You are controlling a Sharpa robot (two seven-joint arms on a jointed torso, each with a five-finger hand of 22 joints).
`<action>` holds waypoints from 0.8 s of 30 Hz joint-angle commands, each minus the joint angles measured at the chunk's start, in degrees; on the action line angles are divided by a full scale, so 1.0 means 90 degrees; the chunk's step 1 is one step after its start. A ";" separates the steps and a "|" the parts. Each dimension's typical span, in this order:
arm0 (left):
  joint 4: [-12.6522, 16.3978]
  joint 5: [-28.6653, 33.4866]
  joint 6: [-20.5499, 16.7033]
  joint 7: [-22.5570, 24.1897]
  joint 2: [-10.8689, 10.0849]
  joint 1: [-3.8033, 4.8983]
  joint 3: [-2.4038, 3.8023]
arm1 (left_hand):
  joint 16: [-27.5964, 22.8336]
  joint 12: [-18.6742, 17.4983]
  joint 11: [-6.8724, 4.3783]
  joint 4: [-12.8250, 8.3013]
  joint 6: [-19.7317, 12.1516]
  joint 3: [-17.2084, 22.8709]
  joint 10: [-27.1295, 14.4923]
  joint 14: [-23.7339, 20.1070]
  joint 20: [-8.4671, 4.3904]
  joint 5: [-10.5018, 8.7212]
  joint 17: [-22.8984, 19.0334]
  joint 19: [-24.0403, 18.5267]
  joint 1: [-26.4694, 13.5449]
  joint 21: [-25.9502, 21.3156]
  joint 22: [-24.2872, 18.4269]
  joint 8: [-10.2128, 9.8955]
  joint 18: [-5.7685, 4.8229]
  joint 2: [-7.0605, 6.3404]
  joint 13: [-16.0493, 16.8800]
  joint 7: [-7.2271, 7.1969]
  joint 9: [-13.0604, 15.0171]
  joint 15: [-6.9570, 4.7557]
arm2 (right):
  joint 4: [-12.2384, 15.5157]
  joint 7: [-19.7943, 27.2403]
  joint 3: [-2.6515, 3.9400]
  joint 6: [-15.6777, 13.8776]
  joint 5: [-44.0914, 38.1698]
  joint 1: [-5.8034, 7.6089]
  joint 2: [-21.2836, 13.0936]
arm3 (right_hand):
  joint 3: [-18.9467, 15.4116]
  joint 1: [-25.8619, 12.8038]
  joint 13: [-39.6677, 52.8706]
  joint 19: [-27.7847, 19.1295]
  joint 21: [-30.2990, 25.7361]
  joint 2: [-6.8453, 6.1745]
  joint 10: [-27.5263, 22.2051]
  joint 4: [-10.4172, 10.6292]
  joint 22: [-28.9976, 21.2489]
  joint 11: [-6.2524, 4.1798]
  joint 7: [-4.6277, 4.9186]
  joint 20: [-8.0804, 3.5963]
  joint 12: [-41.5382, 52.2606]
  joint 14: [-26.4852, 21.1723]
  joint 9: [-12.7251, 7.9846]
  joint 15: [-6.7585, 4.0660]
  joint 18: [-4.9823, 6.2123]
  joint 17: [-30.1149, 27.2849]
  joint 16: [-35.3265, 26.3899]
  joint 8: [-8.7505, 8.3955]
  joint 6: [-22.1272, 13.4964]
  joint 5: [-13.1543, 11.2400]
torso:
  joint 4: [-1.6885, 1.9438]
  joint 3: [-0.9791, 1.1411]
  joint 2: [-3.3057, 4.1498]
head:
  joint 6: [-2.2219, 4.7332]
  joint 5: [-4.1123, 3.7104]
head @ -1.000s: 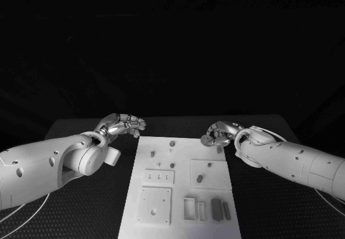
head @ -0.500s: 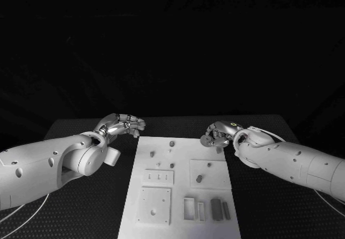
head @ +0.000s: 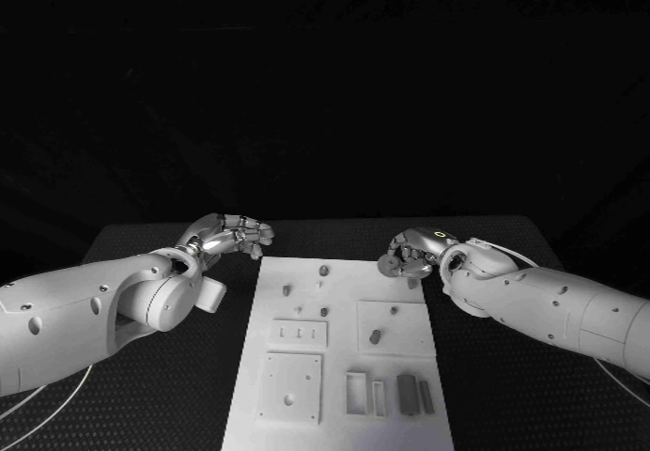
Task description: Assemble the parts on the task board
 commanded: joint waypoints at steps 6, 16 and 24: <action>0.0025 -0.0001 0.0036 0.0051 0.0005 0.0003 0.0005 | 0.0014 -0.0044 0.0022 -0.0001 -0.0035 0.0030 -0.0034 -0.0032 0.0013 -0.0037 -0.0008 -0.0037 -0.0034 0.0036 -0.0011 -0.0028 0.0064 0.0013 0.0011 0.0009 0.0010 0.0008 | 0.0148 -0.0184 -0.0020 -0.0276 -0.0300 -0.0031 -0.0040 | -0.0017 -0.0091 -0.0020 0.0089 0.0029 -0.0043 -0.0347 0.0064 0.0009 -0.0257 -0.0116 -0.0023 0.0038 0.0037 0.0037 -0.0057 0.0307 -0.0013 0.0016 0.0038 0.0974 0.0091 | -0.0006 -0.0002 -0.0001 | 0.0013 0.0014; 0.0007 -0.0001 0.0020 0.0056 0.0011 0.0003 0.0006 | 0.0015 -0.0048 0.0021 -0.0002 -0.0034 0.0031 -0.0031 -0.0032 0.0013 -0.0037 -0.0009 -0.0037 -0.0033 0.0038 -0.0012 -0.0031 0.0065 0.0014 0.0015 0.0008 0.0015 0.0008 | 0.0462 -0.0399 -0.0017 -0.0668 -0.0606 0.0092 -0.0083 | 0.0015 -0.0094 -0.0048 0.0137 0.0047 -0.0104 -0.0294 0.0119 -0.0011 -0.0279 -0.0138 -0.0042 0.0042 0.0089 0.0071 -0.0079 0.0307 -0.0028 0.0022 0.0054 0.1016 0.0075 | 0.0007 -0.0003 -0.0001 | 0.0032 0.0040; 0.0008 -0.0001 0.0008 0.0059 0.0012 0.0004 0.0008 | 0.0016 -0.0051 0.0021 -0.0003 -0.0032 0.0031 -0.0029 -0.0031 0.0013 -0.0036 -0.0009 -0.0038 -0.0032 0.0039 -0.0013 -0.0033 0.0065 0.0013 0.0018 0.0008 0.0019 0.0007 | 0.0799 -0.0524 -0.0016 -0.0929 -0.0857 0.0252 -0.0037 | 0.0071 -0.0078 -0.0073 0.0173 0.0055 -0.0158 -0.0254 0.0172 -0.0031 -0.0292 -0.0150 -0.0055 0.0036 0.0131 0.0090 -0.0091 0.0307 -0.0045 0.0016 0.0055 0.1036 0.0031 | -0.0006 -0.0002 0.0000 | 0.0052 0.0080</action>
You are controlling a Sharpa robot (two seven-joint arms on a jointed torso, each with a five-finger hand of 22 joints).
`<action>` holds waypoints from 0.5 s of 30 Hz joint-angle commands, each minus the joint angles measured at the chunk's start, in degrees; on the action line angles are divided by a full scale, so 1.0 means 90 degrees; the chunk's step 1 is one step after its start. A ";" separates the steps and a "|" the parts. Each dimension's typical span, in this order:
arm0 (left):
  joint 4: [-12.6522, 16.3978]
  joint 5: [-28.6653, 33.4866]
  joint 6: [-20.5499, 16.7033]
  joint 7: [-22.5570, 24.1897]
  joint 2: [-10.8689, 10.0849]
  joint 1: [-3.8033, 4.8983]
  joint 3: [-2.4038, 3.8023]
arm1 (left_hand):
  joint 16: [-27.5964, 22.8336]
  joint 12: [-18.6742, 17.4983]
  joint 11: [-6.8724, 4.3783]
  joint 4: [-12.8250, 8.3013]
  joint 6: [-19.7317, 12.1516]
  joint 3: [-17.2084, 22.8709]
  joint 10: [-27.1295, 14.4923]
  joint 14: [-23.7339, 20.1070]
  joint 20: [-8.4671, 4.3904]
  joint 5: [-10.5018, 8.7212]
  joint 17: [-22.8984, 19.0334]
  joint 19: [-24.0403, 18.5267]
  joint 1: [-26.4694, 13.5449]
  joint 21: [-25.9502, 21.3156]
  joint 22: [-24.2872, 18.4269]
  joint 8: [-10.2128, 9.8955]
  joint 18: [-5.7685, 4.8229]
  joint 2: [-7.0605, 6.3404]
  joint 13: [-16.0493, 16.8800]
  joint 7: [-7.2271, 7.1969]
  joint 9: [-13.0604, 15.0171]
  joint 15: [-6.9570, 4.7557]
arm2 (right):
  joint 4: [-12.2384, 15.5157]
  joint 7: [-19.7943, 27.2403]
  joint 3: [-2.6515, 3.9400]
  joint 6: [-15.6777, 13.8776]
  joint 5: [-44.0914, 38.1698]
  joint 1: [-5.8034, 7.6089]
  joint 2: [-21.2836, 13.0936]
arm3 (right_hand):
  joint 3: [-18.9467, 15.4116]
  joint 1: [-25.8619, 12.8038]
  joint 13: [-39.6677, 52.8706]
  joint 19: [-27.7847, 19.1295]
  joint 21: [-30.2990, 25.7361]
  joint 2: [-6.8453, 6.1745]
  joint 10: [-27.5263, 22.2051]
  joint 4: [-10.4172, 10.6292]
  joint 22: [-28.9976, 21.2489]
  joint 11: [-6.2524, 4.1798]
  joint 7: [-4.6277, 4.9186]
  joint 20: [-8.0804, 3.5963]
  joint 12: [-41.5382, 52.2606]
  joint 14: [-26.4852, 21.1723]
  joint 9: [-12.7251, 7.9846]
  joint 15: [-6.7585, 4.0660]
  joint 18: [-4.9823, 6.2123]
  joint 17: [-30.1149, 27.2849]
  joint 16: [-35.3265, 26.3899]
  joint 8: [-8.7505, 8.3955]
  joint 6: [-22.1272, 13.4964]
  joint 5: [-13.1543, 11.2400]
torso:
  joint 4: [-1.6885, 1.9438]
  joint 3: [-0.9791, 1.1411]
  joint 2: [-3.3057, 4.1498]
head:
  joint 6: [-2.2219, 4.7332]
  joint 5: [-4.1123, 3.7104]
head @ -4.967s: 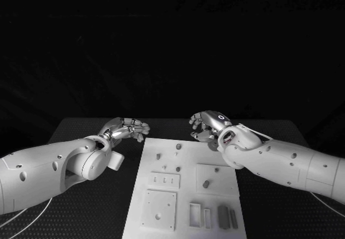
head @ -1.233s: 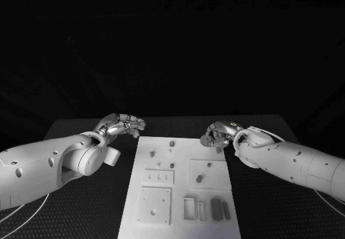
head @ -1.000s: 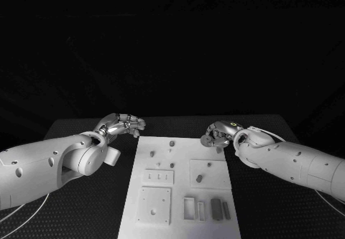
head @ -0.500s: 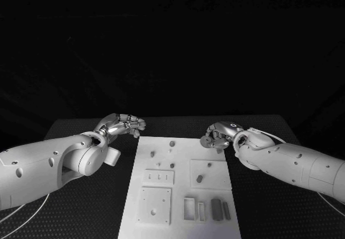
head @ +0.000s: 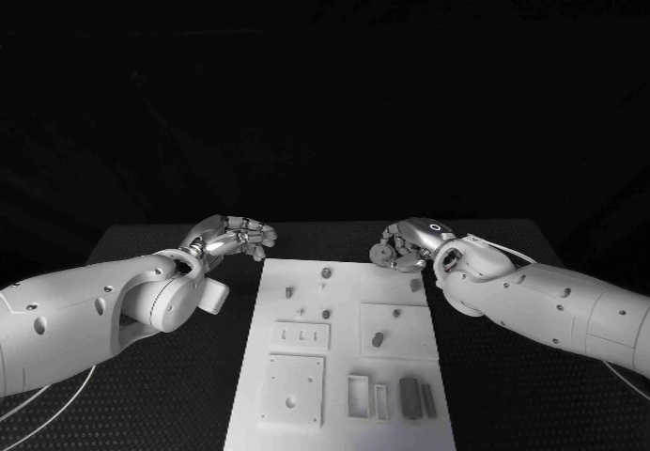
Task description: Assemble the parts on the task board
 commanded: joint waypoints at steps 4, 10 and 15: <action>0.0017 -0.0001 0.0009 0.0059 0.0016 0.0004 0.0007 | 0.0017 -0.0023 0.0021 -0.0003 -0.0032 0.0031 -0.0029 -0.0031 0.0012 -0.0037 -0.0010 -0.0038 -0.0031 0.0040 -0.0008 -0.0035 0.0073 0.0013 0.0009 0.0008 0.0008 0.0007 | 0.0337 -0.0177 0.0000 -0.0348 -0.0507 0.0053 0.0126 | 0.0022 0.0014 -0.0020 0.0066 0.0033 -0.0108 -0.0240 0.0057 -0.0016 -0.0294 -0.0142 -0.0026 0.0034 0.0052 0.0016 -0.0071 0.0343 -0.0016 0.0013 0.0010 0.1031 -0.0040 | 0.0003 -0.0004 -0.0003 | 0.0023 0.0027; 0.0027 -0.0001 0.0002 0.0061 0.0019 0.0004 0.0008 | 0.0017 -0.0023 0.0021 -0.0003 -0.0032 0.0031 -0.0028 -0.0031 0.0012 -0.0037 -0.0010 -0.0038 -0.0032 0.0040 -0.0008 -0.0035 0.0073 0.0013 0.0010 0.0008 0.0009 0.0007 | 0.0498 -0.0226 -0.0006 -0.0391 -0.0767 0.0052 0.0354 | 0.0047 0.0021 -0.0029 0.0079 0.0035 -0.0135 -0.0228 0.0079 -0.0024 -0.0293 -0.0142 -0.0028 0.0030 0.0068 0.0016 -0.0071 0.0343 -0.0022 0.0010 0.0001 0.1024 -0.0053 | 0.0000 -0.0003 0.0003 | 0.0034 0.0089; 0.0032 -0.0001 -0.0002 0.0064 0.0032 0.0004 0.0009 | 0.0018 -0.0025 0.0021 -0.0003 -0.0031 0.0031 -0.0027 -0.0030 0.0012 -0.0036 -0.0011 -0.0038 -0.0032 0.0041 -0.0009 -0.0037 0.0073 0.0013 0.0012 0.0009 0.0011 0.0007 | 0.0537 -0.0265 -0.0081 -0.0380 -0.0897 0.0051 0.0572 | 0.0084 0.0030 -0.0042 0.0094 0.0036 -0.0171 -0.0214 0.0117 -0.0036 -0.0292 -0.0140 -0.0029 0.0023 0.0089 0.0018 -0.0067 0.0343 -0.0033 0.0004 -0.0010 0.1023 -0.0083 | 0.0006 -0.0012 0.0000 | 0.0036 0.0125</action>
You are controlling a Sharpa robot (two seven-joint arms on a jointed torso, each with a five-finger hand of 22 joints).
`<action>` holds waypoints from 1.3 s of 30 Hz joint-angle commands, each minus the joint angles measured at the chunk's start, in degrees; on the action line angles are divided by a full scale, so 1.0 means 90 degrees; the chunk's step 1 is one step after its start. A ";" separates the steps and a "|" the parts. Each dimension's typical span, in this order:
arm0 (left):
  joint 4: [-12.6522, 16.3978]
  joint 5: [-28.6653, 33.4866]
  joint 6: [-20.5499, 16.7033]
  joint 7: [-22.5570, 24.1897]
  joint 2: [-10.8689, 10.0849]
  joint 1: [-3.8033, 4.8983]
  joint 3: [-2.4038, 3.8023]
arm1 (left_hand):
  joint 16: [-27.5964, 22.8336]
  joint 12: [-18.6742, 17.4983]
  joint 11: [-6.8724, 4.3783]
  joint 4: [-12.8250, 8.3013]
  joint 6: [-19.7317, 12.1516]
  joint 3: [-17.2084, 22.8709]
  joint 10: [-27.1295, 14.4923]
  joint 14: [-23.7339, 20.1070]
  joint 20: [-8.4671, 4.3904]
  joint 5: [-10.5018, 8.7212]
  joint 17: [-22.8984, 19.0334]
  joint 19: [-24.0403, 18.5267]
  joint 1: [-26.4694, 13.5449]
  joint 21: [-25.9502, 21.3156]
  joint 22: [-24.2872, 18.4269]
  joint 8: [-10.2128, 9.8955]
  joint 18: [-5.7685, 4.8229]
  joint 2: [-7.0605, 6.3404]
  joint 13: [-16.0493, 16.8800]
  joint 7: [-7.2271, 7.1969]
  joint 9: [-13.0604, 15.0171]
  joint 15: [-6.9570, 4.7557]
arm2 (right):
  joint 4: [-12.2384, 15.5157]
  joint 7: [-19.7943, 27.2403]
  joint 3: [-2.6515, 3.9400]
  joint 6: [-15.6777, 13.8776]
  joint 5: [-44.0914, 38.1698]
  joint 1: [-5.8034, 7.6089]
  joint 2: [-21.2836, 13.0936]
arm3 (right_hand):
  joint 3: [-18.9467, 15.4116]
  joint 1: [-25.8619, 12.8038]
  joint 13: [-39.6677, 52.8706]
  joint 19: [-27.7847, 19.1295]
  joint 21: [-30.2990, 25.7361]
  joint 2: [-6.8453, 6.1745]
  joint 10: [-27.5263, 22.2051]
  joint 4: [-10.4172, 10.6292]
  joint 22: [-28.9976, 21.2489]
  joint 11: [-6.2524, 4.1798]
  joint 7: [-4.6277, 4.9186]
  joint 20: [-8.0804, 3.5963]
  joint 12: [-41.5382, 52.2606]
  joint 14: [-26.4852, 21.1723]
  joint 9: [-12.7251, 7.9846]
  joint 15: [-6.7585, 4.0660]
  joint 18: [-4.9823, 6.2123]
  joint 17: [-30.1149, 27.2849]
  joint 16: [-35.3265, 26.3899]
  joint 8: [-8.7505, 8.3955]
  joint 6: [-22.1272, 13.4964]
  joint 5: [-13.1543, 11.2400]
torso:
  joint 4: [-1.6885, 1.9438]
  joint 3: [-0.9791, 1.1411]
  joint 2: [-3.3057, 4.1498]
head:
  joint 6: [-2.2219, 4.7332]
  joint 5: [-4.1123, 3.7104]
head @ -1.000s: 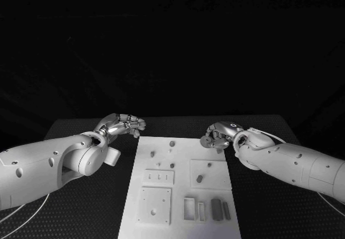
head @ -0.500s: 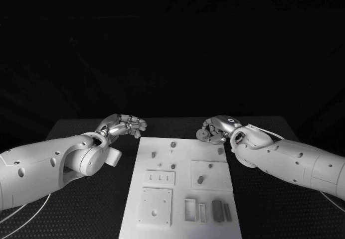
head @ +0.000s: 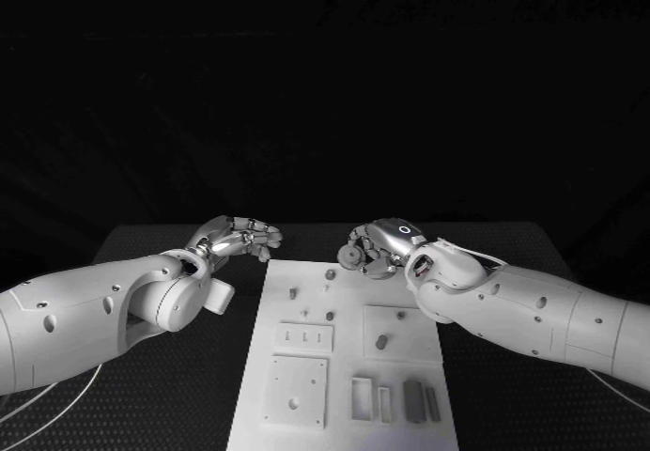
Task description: Assemble the parts on the task board
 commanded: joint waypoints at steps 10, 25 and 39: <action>0.0017 0.0000 0.0007 0.0059 0.0038 0.0004 0.0008 | 0.0019 -0.0028 0.0021 -0.0002 -0.0030 0.0030 -0.0023 -0.0030 0.0012 -0.0037 -0.0012 -0.0038 -0.0033 0.0043 -0.0010 -0.0041 0.0108 0.0013 0.0011 0.0009 0.0012 0.0006 | -0.0107 -0.0147 -0.0228 -0.0007 -0.0470 -0.0064 0.0477 | 0.0032 -0.0004 -0.0019 0.0049 0.0038 -0.0109 -0.0240 0.0074 -0.0022 -0.0255 -0.0116 0.0008 0.0018 0.0029 0.0003 -0.0054 0.0347 -0.0020 -0.0004 -0.0019 0.0998 -0.0062 | 0.0022 -0.0005 0.0009 | -0.0024 0.0044; 0.0020 0.0000 0.0018 0.0054 0.0051 0.0004 0.0009 | 0.0021 -0.0035 0.0021 -0.0004 -0.0030 0.0030 -0.0023 -0.0030 0.0011 -0.0037 -0.0013 -0.0039 -0.0033 0.0045 -0.0012 -0.0047 0.0108 0.0011 0.0016 0.0009 0.0018 0.0006 | -0.0251 -0.0153 -0.0386 0.0104 -0.0531 -0.0155 0.0698 | 0.0040 -0.0007 -0.0025 0.0051 0.0038 -0.0117 -0.0239 0.0087 -0.0028 -0.0252 -0.0112 0.0012 0.0013 0.0035 0.0002 -0.0051 0.0347 -0.0026 -0.0011 -0.0030 0.0988 -0.0052 | 0.0005 0.0003 0.0012 | -0.0072 0.0060; -0.0011 0.0000 0.0029 0.0048 0.0070 0.0004 0.0008 | 0.0021 -0.0041 0.0021 -0.0005 -0.0030 0.0029 -0.0023 -0.0031 0.0012 -0.0037 -0.0015 -0.0040 -0.0034 0.0047 -0.0013 -0.0052 0.0108 0.0009 0.0021 0.0010 0.0024 0.0006 | -0.0378 -0.0138 -0.0445 0.0085 -0.0597 -0.0214 0.0800 | 0.0044 0.0002 -0.0029 0.0051 0.0037 -0.0124 -0.0240 0.0083 -0.0032 -0.0249 -0.0108 0.0014 0.0010 0.0037 0.0000 -0.0048 0.0347 -0.0030 -0.0016 -0.0041 0.0976 -0.0041 | -0.0007 0.0019 0.0014 | -0.0097 0.0112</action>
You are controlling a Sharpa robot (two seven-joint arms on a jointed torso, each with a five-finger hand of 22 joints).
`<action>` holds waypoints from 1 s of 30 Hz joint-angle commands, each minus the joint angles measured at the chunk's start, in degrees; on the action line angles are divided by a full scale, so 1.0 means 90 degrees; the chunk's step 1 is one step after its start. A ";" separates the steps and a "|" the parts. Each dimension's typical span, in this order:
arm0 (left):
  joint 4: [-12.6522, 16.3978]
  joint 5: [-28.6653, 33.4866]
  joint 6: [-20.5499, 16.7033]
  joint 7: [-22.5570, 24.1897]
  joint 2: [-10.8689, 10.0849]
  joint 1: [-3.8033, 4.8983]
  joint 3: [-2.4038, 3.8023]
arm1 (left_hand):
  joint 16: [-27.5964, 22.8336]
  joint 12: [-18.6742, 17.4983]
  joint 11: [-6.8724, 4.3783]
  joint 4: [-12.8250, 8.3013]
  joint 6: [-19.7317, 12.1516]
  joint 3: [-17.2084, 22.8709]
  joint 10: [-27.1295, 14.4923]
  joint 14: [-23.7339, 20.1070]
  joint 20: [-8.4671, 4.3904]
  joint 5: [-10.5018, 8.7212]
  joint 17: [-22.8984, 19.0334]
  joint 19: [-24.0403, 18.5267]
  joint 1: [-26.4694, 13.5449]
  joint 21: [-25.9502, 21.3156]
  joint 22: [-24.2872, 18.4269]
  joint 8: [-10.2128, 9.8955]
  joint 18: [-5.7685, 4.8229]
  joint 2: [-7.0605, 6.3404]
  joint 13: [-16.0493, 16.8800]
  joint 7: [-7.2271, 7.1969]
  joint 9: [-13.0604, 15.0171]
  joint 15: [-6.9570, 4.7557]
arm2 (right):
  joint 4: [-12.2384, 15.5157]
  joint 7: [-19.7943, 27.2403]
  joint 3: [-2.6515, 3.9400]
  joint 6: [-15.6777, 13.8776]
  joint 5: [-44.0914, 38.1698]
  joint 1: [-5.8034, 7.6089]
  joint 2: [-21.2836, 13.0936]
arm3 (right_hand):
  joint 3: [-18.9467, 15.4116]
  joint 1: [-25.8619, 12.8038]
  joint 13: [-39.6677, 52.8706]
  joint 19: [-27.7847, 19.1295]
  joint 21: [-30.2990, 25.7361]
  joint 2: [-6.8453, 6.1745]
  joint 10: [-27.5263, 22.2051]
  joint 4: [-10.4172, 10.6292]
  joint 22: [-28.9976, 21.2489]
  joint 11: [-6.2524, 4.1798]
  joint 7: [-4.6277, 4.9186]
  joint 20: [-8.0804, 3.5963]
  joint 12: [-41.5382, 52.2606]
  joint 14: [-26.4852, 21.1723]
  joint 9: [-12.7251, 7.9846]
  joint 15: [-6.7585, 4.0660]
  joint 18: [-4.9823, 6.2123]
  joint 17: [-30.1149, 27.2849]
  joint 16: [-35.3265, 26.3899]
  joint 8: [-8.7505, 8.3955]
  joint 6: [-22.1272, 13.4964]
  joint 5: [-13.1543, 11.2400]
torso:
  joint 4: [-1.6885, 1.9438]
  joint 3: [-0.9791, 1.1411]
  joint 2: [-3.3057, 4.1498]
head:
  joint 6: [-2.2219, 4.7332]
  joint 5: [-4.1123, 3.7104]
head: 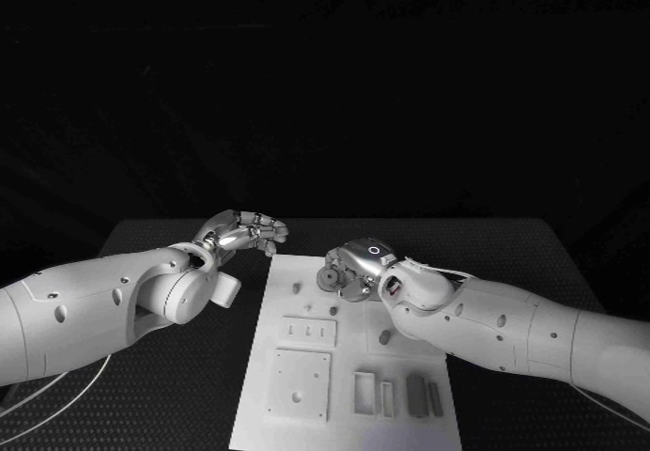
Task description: Assemble the parts on the task board
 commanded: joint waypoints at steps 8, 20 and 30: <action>0.0001 0.0000 0.0029 0.0047 0.0019 0.0004 0.0005 | 0.0021 -0.0045 0.0021 -0.0005 -0.0030 0.0029 -0.0023 -0.0032 0.0012 -0.0037 -0.0011 -0.0041 -0.0034 0.0023 -0.0010 -0.0032 0.0128 0.0008 0.0012 0.0010 0.0010 0.0007 | -0.0072 0.0000 -0.0062 0.0077 -0.0131 -0.0029 0.0048 | 0.0002 0.0009 -0.0012 0.0029 0.0036 -0.0086 -0.0287 0.0031 -0.0010 -0.0199 -0.0049 -0.0007 0.0007 -0.0014 0.0000 -0.0044 0.0348 -0.0014 -0.0022 -0.0057 0.0901 -0.0012 | -0.0013 0.0002 -0.0002 | -0.0029 0.0026; -0.0010 0.0000 0.0030 0.0045 0.0030 0.0004 0.0005 | 0.0022 -0.0050 0.0021 -0.0005 -0.0031 0.0029 -0.0022 -0.0033 0.0012 -0.0037 -0.0012 -0.0042 -0.0034 0.0025 -0.0011 -0.0037 0.0128 0.0007 0.0016 0.0011 0.0015 0.0007 | -0.0171 -0.0015 -0.0078 0.0103 -0.0133 -0.0044 0.0128 | -0.0006 0.0024 -0.0022 -0.0007 0.0019 -0.0124 -0.0337 0.0002 -0.0030 -0.0155 0.0000 0.0010 -0.0011 -0.0037 -0.0032 -0.0008 0.0348 -0.0028 -0.0055 -0.0151 0.0776 -0.0066 | -0.0004 0.0006 0.0004 | -0.0042 0.0031; -0.0006 0.0000 0.0028 0.0041 0.0028 0.0005 0.0006 | 0.0023 -0.0054 0.0023 -0.0005 -0.0032 0.0028 -0.0022 -0.0033 0.0012 -0.0037 -0.0013 -0.0043 -0.0035 0.0026 -0.0012 -0.0042 0.0128 0.0004 0.0019 0.0013 0.0018 0.0007 | -0.0175 -0.0016 -0.0082 0.0156 -0.0021 -0.0044 0.0140 | -0.0014 0.0060 -0.0037 -0.0051 0.0005 -0.0210 -0.0419 -0.0033 -0.0057 -0.0028 0.0140 0.0024 -0.0027 -0.0092 -0.0185 0.0103 0.0348 -0.0038 -0.0095 -0.0423 0.0365 -0.0148 | -0.0011 -0.0003 -0.0005 | -0.0047 0.0034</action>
